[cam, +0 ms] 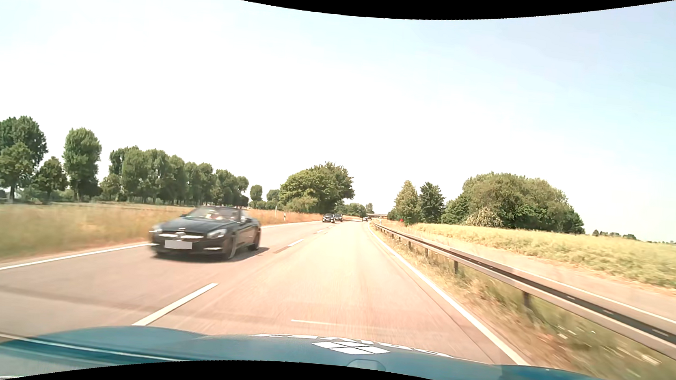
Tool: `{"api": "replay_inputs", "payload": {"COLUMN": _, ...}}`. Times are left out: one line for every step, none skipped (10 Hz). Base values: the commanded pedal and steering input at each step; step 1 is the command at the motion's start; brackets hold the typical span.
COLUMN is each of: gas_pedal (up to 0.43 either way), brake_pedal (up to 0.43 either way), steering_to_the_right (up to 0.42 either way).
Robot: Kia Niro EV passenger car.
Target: Follow the waypoints while adhering to traffic rules and regulations
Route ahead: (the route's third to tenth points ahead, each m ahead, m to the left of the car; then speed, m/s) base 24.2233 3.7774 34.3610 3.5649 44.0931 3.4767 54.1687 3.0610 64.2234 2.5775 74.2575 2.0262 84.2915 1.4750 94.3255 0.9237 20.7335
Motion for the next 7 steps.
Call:
{"api": "replay_inputs", "payload": {"gas_pedal": 0.169, "brake_pedal": 0.000, "steering_to_the_right": 0.005}}
{"api": "replay_inputs", "payload": {"gas_pedal": 0.169, "brake_pedal": 0.000, "steering_to_the_right": 0.005}}
{"api": "replay_inputs", "payload": {"gas_pedal": 0.169, "brake_pedal": 0.000, "steering_to_the_right": 0.004}}
{"api": "replay_inputs", "payload": {"gas_pedal": 0.157, "brake_pedal": 0.000, "steering_to_the_right": 0.004}}
{"api": "replay_inputs", "payload": {"gas_pedal": 0.157, "brake_pedal": 0.000, "steering_to_the_right": 0.004}}
{"api": "replay_inputs", "payload": {"gas_pedal": 0.157, "brake_pedal": 0.000, "steering_to_the_right": 0.003}}
{"api": "replay_inputs", "payload": {"gas_pedal": 0.157, "brake_pedal": 0.000, "steering_to_the_right": 0.003}}
